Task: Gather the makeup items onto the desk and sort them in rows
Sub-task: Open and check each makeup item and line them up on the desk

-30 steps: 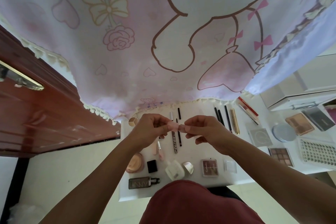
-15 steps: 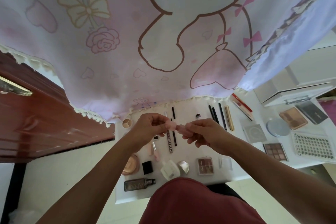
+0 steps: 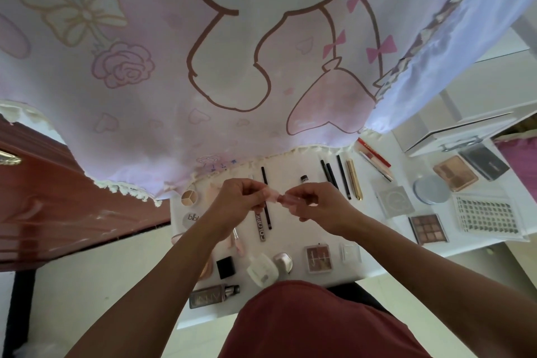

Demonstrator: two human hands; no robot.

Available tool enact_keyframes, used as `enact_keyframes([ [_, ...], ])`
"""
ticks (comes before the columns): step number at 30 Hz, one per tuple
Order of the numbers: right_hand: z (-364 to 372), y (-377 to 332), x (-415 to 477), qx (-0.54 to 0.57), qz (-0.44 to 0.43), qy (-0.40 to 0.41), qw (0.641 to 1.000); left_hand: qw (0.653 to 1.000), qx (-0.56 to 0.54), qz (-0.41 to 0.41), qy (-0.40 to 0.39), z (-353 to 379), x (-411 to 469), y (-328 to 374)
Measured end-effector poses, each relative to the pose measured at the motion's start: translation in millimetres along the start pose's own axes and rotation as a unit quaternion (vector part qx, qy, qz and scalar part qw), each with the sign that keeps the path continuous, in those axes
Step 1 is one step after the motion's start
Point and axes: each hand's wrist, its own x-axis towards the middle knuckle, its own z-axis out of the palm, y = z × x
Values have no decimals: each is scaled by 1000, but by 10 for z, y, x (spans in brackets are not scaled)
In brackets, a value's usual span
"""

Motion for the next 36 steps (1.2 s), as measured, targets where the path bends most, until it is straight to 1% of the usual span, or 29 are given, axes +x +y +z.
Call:
enact_keyframes([
  [5, -15, 72, 40, -88, -48, 49, 994, 999, 2, -5, 33, 120, 69, 44],
  [8, -31, 52, 41, -94, -62, 62, 992, 999, -7, 0, 43, 143, 99, 56],
  [10, -44, 15, 40, -50, -46, 53, 996, 999, -8, 5, 44, 136, 117, 50],
  [12, -83, -22, 34, 29, 4, 33, 999, 999, -16, 10, 40, 135, 118, 57],
  [14, -143, -34, 23, 75, 40, 15, 996, 998, -32, 18, 44, 113, 122, 81],
  [18, -246, 35, -12, 86, 70, 13, 994, 996, -59, 17, 60, -44, 167, 111],
  [21, -297, 75, -21, 60, 80, 14, 995, 996, -86, 4, 39, -135, 186, 91],
  [24, -300, 88, -19, 94, 79, 13, 992, 988, -151, -26, 27, -165, 185, 44],
  [26, -304, 124, -10, 105, 83, 23, 991, 974, -217, -57, 26, -165, 168, -2],
  [29, -271, 211, 35, 70, 96, 54, 991, 946, -307, -98, 38, -163, 108, -110],
  [32, -151, 393, 133, 21, 109, 84, 990, 922, -362, -126, 45, -146, 10, -227],
  [36, 47, 669, 367, -115, 93, 84, 985, 900, -396, -170, 64, -101, -134, -423],
])
